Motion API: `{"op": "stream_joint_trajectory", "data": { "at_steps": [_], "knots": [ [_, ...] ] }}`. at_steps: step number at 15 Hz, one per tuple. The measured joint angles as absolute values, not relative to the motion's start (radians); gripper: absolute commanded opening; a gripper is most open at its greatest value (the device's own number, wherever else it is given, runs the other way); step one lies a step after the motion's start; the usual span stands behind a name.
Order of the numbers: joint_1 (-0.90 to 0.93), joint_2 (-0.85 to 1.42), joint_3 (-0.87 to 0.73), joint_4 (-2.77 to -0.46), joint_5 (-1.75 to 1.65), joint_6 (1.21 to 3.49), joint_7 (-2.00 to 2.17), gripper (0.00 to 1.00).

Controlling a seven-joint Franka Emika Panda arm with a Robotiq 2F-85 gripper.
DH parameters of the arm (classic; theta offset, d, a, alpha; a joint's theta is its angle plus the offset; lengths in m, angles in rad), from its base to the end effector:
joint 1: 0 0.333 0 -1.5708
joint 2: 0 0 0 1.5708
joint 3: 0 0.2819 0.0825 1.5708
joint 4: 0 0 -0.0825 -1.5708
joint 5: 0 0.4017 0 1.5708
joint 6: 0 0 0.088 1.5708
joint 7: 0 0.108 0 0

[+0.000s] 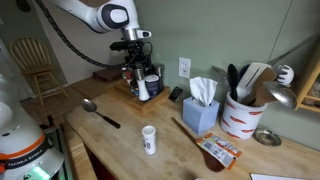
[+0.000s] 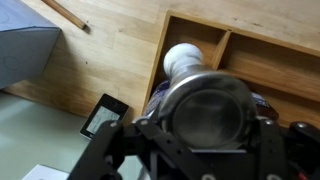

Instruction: Put the spice bottle onto the tray

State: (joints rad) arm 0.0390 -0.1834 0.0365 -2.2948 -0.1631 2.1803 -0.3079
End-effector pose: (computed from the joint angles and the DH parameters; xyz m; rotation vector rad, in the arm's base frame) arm 0.5111 0.0325 0.3879 2.9073 0.6991 0.0767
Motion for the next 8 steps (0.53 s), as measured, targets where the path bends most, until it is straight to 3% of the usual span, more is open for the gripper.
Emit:
{"op": "stream_joint_trajectory", "data": {
  "at_steps": [8],
  "knots": [
    [0.033, -0.152, 0.007, -2.294, -0.138, 2.180, -0.309, 0.37]
  ]
}}
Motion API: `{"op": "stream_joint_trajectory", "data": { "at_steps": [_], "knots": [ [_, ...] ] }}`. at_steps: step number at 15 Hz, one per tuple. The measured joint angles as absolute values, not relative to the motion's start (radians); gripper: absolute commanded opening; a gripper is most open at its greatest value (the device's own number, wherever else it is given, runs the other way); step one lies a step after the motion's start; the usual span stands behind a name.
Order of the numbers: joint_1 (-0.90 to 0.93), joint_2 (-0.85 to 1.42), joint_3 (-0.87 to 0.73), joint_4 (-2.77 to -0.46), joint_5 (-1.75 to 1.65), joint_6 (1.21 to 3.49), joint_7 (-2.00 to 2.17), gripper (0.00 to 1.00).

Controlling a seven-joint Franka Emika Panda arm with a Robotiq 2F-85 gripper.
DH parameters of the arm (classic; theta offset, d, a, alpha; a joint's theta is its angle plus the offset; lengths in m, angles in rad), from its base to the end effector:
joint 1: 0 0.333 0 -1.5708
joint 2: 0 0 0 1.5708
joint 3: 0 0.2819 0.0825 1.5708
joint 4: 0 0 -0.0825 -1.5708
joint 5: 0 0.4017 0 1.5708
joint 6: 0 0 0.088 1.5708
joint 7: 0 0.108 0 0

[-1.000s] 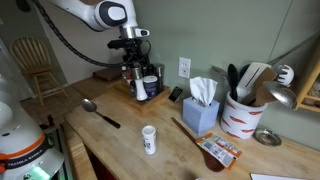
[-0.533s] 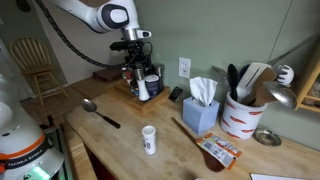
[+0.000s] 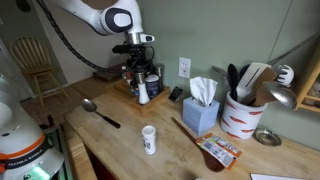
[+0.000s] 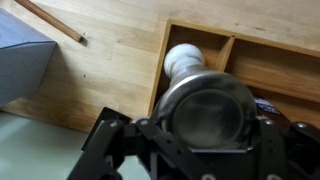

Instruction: Put the spice bottle onto the tray

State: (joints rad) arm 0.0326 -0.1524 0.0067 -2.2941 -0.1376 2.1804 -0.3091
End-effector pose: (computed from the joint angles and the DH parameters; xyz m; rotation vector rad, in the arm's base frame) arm 0.5134 0.0150 0.3723 2.9540 0.6374 0.0344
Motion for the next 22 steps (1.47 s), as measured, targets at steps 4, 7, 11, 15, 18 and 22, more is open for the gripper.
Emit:
{"op": "stream_joint_trajectory", "data": {
  "at_steps": [4, 7, 11, 15, 18, 22],
  "knots": [
    [0.031, -0.134, -0.005, -2.294, -0.118, 2.180, -0.311, 0.37],
    [0.030, -0.123, -0.009, -2.294, -0.108, 2.181, -0.312, 0.37],
    [0.030, -0.118, -0.009, -2.294, -0.092, 2.183, -0.320, 0.55],
    [0.030, -0.116, -0.010, -2.294, -0.086, 2.185, -0.324, 0.95],
    [0.027, -0.118, -0.012, -2.288, -0.077, 2.186, -0.333, 1.00],
    [0.026, -0.126, -0.017, -2.279, -0.063, 2.187, -0.351, 1.00]
  ]
}}
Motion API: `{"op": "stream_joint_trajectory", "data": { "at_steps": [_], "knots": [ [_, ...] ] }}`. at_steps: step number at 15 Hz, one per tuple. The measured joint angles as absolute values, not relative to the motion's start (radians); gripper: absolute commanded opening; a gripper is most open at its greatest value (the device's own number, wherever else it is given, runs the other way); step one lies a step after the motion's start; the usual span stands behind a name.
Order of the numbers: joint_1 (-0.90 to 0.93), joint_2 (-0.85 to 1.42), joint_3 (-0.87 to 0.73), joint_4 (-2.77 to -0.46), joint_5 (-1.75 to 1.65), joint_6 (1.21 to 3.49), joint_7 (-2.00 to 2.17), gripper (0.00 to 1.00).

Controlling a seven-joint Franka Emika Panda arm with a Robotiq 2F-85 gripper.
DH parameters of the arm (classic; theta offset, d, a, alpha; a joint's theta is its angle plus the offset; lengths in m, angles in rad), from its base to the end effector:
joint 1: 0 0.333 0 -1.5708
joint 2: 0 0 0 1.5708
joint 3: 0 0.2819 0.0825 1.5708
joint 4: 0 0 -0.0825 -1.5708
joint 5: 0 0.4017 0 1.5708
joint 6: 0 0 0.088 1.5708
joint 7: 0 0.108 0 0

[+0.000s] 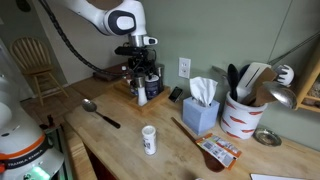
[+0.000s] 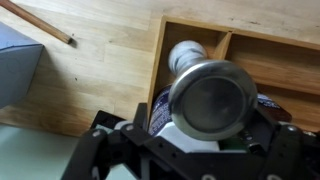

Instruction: Put the spice bottle onto the tray

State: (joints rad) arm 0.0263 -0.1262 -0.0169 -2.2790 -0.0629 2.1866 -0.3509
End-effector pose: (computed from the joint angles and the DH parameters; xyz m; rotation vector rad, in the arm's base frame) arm 0.5189 0.0025 0.3662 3.0263 0.6070 0.0384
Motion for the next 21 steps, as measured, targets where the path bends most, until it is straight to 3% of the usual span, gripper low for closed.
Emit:
{"op": "stream_joint_trajectory", "data": {
  "at_steps": [13, 21],
  "knots": [
    [-0.061, -0.402, -0.161, -2.277, 0.021, 1.863, -0.376, 1.00],
    [-0.134, -0.536, -0.184, -2.288, -0.001, 1.790, -0.276, 1.00]
  ]
}}
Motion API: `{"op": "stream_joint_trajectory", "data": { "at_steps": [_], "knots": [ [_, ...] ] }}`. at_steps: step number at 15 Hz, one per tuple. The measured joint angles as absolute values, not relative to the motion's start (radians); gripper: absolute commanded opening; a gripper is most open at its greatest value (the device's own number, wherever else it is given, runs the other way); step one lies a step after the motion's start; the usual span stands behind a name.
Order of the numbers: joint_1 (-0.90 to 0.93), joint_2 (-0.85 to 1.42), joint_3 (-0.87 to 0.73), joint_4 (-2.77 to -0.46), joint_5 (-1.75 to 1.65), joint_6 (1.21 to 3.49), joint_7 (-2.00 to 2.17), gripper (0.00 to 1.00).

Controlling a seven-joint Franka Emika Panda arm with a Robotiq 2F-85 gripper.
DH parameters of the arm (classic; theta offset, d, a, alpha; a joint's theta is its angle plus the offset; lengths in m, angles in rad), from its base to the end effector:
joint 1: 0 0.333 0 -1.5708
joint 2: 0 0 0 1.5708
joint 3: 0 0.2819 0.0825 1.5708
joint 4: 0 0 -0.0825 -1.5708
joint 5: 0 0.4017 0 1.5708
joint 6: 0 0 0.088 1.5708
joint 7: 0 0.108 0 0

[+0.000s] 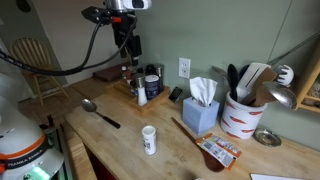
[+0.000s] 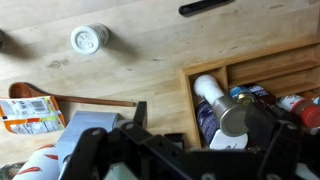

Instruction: Put the spice bottle onto the tray

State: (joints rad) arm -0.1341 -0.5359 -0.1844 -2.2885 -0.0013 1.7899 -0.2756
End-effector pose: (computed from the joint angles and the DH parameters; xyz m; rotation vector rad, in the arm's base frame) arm 0.4070 -0.1410 0.5173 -3.0599 0.0285 -0.0835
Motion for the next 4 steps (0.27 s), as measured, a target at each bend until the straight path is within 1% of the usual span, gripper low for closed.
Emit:
{"op": "stream_joint_trajectory", "data": {
  "at_steps": [4],
  "knots": [
    [-0.134, -0.588, -0.183, -2.312, -0.016, 1.777, -0.281, 1.00]
  ]
}}
